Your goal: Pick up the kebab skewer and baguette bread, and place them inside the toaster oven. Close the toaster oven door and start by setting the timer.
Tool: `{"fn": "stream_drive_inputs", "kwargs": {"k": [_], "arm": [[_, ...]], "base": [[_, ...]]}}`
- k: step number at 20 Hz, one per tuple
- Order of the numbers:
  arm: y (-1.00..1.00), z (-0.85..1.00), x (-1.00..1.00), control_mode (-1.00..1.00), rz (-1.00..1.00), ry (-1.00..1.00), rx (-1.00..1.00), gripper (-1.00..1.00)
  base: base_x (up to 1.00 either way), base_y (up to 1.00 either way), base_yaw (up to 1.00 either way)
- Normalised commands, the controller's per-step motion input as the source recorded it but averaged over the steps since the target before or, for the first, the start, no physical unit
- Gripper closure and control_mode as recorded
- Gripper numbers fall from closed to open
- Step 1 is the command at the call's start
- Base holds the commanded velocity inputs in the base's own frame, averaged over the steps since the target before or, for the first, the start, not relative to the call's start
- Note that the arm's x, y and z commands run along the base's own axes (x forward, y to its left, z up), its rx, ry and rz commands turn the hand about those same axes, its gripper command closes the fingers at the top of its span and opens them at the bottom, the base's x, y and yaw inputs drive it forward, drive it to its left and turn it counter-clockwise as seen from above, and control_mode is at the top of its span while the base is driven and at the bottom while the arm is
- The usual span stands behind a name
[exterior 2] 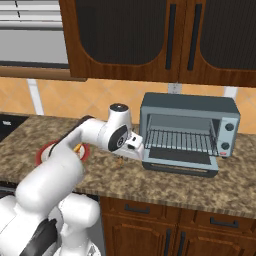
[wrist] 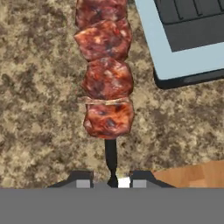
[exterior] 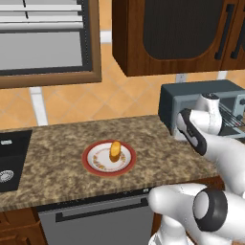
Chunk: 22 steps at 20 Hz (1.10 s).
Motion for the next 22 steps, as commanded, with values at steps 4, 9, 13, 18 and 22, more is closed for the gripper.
{"fn": "stream_drive_inputs", "kwargs": {"k": [4, 9, 13, 18, 22], "arm": [[-0.74, 0.17, 0.35, -1.0, -0.3, -0.09, 0.02, 1.0], [-0.43, 0.19, 0.23, -1.0, -0.24, -0.18, 0.06, 1.0], [-0.33, 0.11, 0.46, -1.0, -0.15, -0.17, 0.04, 1.0], [-0.27, 0.0, 0.65, -1.0, -0.09, -0.08, 0.04, 1.0], [-0.08, 0.0, 0.06, -1.0, -0.11, 0.01, 0.16, 1.0]], "base": [[0.0, 0.0, 0.0], [0.0, 0.0, 0.0], [0.0, 0.0, 0.0], [0.0, 0.0, 0.0], [0.0, 0.0, 0.0]]}}
